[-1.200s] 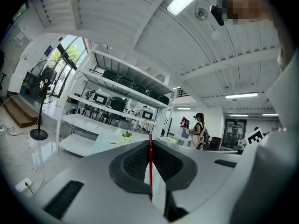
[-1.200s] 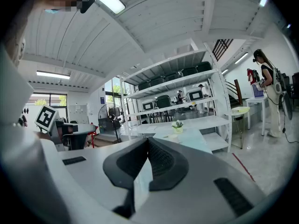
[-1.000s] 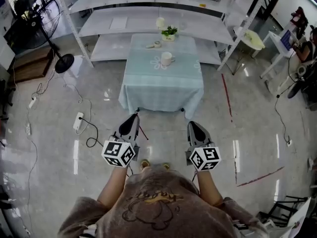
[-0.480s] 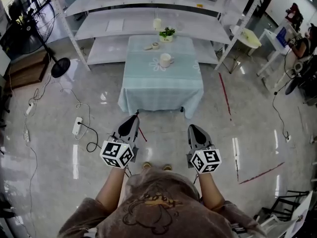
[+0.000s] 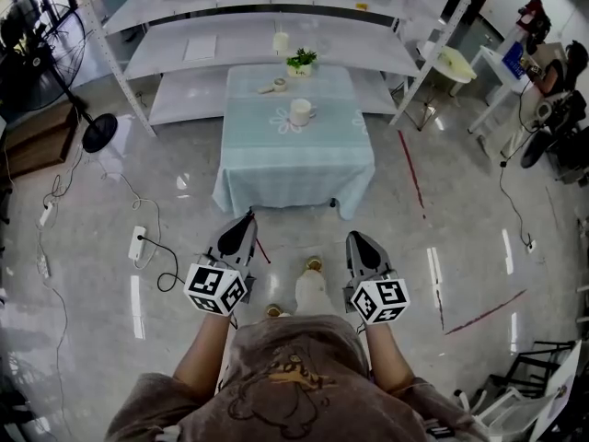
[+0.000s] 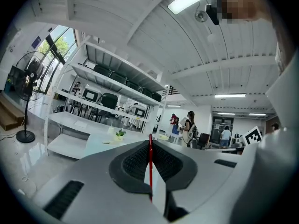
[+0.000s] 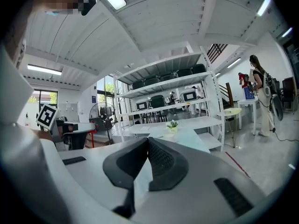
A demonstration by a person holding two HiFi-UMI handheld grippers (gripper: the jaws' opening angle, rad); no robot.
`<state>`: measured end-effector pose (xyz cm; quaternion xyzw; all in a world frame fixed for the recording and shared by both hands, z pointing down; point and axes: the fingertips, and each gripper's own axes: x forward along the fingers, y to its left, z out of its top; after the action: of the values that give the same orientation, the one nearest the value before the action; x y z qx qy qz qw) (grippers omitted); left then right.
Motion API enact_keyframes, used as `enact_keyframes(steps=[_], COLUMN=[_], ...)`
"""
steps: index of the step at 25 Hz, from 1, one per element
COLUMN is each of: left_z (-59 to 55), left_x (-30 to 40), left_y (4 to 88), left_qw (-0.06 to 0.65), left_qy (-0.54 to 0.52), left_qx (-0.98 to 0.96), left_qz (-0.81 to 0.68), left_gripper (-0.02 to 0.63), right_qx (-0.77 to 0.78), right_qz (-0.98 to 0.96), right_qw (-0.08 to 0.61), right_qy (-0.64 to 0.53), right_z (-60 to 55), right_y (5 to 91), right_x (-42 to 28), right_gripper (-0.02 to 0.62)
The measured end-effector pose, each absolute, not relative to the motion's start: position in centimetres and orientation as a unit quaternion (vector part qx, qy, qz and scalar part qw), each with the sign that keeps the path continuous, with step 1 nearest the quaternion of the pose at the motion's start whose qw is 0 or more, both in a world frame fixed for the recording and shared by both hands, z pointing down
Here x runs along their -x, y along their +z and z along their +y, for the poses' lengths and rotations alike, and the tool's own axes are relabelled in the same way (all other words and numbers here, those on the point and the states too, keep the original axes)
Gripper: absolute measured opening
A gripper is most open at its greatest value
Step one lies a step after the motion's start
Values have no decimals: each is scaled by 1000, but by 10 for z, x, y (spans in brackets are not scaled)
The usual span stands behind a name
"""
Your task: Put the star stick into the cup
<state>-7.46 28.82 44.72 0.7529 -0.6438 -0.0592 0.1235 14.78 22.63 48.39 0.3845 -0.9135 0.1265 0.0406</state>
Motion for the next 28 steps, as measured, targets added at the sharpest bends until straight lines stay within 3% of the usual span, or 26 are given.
enact_keyframes(steps=[28], left_z=[99], left_x=[120], left_y=[447], left_qw=[116], left_qy=[-65], left_qx=[-743], left_qz=[-656], left_gripper=[34], right_qx=[-346], right_qz=[-926], right_qw=[31], right_qy=[147], right_z=[30], right_y=[500], right_x=[-78], right_gripper=[2])
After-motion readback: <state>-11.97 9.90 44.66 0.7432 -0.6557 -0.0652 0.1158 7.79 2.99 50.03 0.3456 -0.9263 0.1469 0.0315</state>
